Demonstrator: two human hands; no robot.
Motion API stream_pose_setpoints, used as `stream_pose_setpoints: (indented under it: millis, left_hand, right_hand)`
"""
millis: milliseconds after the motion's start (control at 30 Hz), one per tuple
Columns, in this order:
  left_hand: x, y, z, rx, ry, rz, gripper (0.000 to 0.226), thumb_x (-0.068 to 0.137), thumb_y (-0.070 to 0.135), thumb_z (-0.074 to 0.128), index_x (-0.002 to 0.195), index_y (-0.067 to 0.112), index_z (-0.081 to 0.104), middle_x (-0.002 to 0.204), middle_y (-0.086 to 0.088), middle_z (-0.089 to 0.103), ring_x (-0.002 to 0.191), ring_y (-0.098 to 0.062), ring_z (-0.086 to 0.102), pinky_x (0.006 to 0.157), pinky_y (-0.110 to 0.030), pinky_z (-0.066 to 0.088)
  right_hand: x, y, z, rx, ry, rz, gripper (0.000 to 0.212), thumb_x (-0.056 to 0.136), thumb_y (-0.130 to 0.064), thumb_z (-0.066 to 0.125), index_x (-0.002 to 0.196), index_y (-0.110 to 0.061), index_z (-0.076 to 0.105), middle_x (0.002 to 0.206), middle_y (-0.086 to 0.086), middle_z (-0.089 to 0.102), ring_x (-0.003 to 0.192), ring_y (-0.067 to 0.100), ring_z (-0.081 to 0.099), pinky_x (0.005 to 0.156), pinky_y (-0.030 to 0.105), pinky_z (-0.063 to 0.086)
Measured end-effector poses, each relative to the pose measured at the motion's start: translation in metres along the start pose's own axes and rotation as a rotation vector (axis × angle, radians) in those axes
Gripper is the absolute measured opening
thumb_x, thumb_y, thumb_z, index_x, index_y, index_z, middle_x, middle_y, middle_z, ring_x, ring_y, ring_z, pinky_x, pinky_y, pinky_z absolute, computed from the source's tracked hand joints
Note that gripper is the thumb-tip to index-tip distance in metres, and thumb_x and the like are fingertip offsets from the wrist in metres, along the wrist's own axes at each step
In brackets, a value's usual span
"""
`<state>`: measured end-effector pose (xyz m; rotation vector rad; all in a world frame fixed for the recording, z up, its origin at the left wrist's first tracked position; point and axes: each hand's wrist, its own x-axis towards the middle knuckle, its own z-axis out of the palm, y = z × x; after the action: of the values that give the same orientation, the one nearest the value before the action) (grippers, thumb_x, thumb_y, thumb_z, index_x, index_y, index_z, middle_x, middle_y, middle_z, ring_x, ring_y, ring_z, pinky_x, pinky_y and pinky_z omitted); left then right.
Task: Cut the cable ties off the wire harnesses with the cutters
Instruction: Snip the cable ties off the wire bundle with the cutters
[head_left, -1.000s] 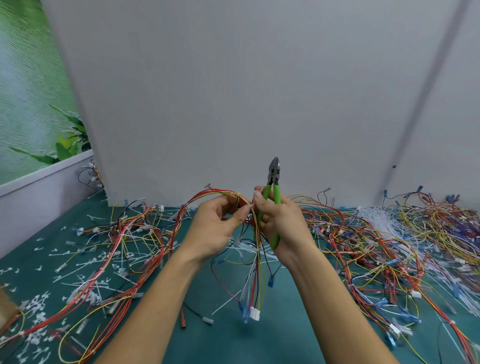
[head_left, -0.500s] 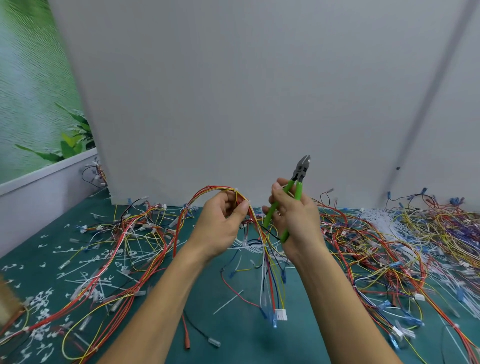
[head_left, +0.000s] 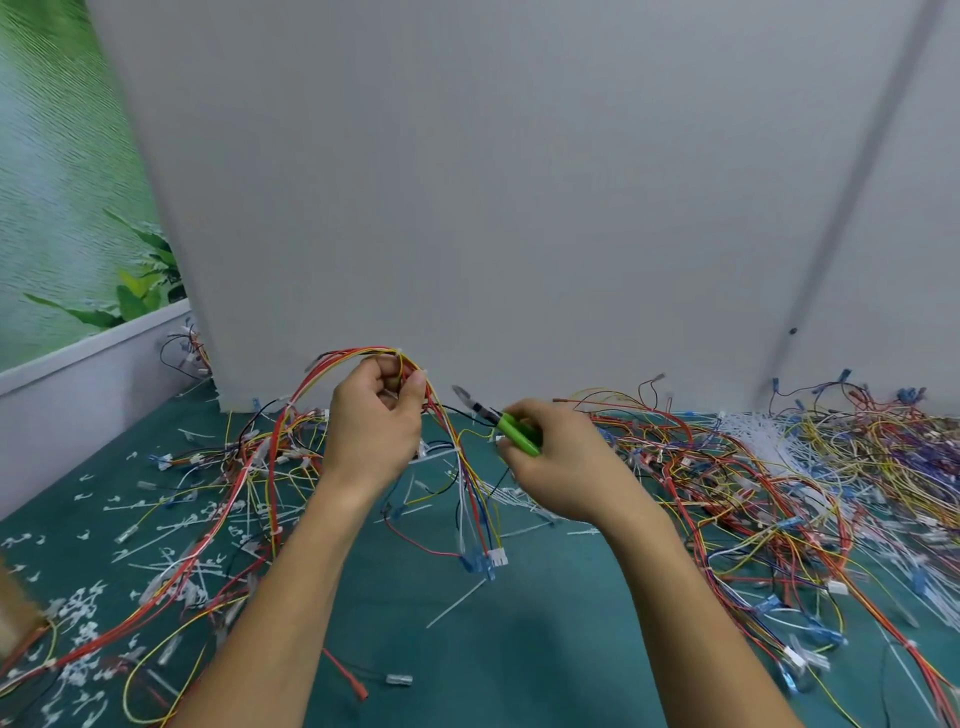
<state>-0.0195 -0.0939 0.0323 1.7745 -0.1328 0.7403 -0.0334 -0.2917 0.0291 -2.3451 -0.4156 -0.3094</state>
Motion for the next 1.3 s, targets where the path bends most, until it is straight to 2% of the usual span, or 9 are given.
stream_pose_setpoints:
  millis: [267,400,467,633,767,900,1033,1233,1300]
  left_hand:
    - [0.0,0.002,-0.002,-0.028,-0.02,0.032,0.018,0.095,0.014,0.069,0.084,0.028,0.066,0.073,0.01,0.07,0.064,0.002,0.06,0.064,-0.012,0.051]
    - [-0.002,0.003,0.0,-0.034,-0.055,0.035,0.018,0.094,0.014,0.071,0.085,0.029,0.067,0.074,0.018,0.072,0.066,0.004,0.064,0.066,-0.01,0.052]
    - [-0.003,0.005,0.003,-0.05,-0.059,0.035,0.018,0.093,0.013,0.071,0.085,0.029,0.067,0.07,0.016,0.071,0.065,0.006,0.064,0.064,-0.009,0.05]
    - [-0.006,0.007,0.006,-0.058,-0.06,0.044,0.016,0.094,0.012,0.071,0.088,0.026,0.068,0.075,0.012,0.071,0.064,0.006,0.063,0.063,-0.008,0.049]
    - [-0.006,0.007,0.005,-0.053,-0.085,0.048,0.018,0.094,0.012,0.07,0.086,0.029,0.069,0.075,0.019,0.073,0.067,0.006,0.066,0.065,-0.008,0.05]
    - [-0.005,0.007,0.003,-0.077,-0.105,0.038,0.011,0.093,0.012,0.072,0.088,0.022,0.075,0.079,0.017,0.076,0.072,0.003,0.069,0.069,-0.009,0.05]
    - [-0.004,0.007,-0.001,-0.076,-0.112,0.053,0.012,0.091,0.012,0.074,0.087,0.023,0.076,0.08,0.017,0.076,0.073,0.004,0.07,0.069,-0.008,0.05]
    - [-0.005,0.005,0.001,-0.003,-0.164,0.077,0.021,0.092,0.013,0.073,0.078,0.028,0.075,0.073,0.016,0.073,0.067,0.004,0.065,0.066,-0.013,0.05]
    - [-0.006,0.004,0.002,0.014,-0.17,0.087,0.021,0.092,0.013,0.073,0.077,0.027,0.076,0.074,0.012,0.073,0.067,0.001,0.062,0.065,-0.02,0.051]
  right_hand:
    - [0.0,-0.005,0.007,0.01,0.033,-0.002,0.022,0.098,-0.022,0.064,0.12,-0.017,0.066,0.095,-0.006,0.063,0.077,0.003,0.057,0.064,0.009,0.039]
    - [-0.001,-0.009,0.008,0.035,0.059,-0.005,0.021,0.098,-0.023,0.063,0.118,-0.018,0.067,0.095,-0.005,0.066,0.079,0.007,0.059,0.064,0.007,0.038]
    - [-0.002,-0.011,0.01,0.053,0.062,-0.012,0.019,0.098,-0.022,0.063,0.115,-0.018,0.068,0.093,-0.004,0.067,0.079,0.007,0.06,0.062,0.006,0.037]
    - [-0.001,-0.011,0.013,0.072,0.049,0.001,0.014,0.099,-0.022,0.062,0.111,-0.018,0.069,0.085,-0.005,0.065,0.072,0.006,0.058,0.061,0.015,0.04]
    - [-0.001,-0.011,0.015,0.113,0.051,0.032,0.013,0.099,-0.027,0.062,0.102,-0.02,0.072,0.077,-0.005,0.065,0.068,0.014,0.058,0.063,0.027,0.046]
    - [0.0,-0.01,0.017,0.181,0.021,0.065,0.017,0.099,-0.029,0.063,0.089,-0.017,0.071,0.068,-0.001,0.061,0.058,0.01,0.047,0.056,0.023,0.04]
    - [0.0,-0.01,0.016,0.255,-0.011,0.079,0.017,0.098,-0.028,0.064,0.089,-0.017,0.072,0.067,-0.003,0.06,0.051,0.002,0.044,0.049,0.012,0.036]
    - [0.0,-0.011,0.017,0.184,0.013,0.084,0.012,0.099,-0.025,0.061,0.1,-0.018,0.071,0.077,-0.002,0.067,0.063,0.008,0.055,0.057,0.019,0.044]
    - [0.0,-0.011,0.018,0.145,0.042,0.078,0.011,0.099,-0.023,0.06,0.102,-0.018,0.069,0.077,-0.003,0.066,0.067,0.013,0.058,0.061,0.024,0.047]
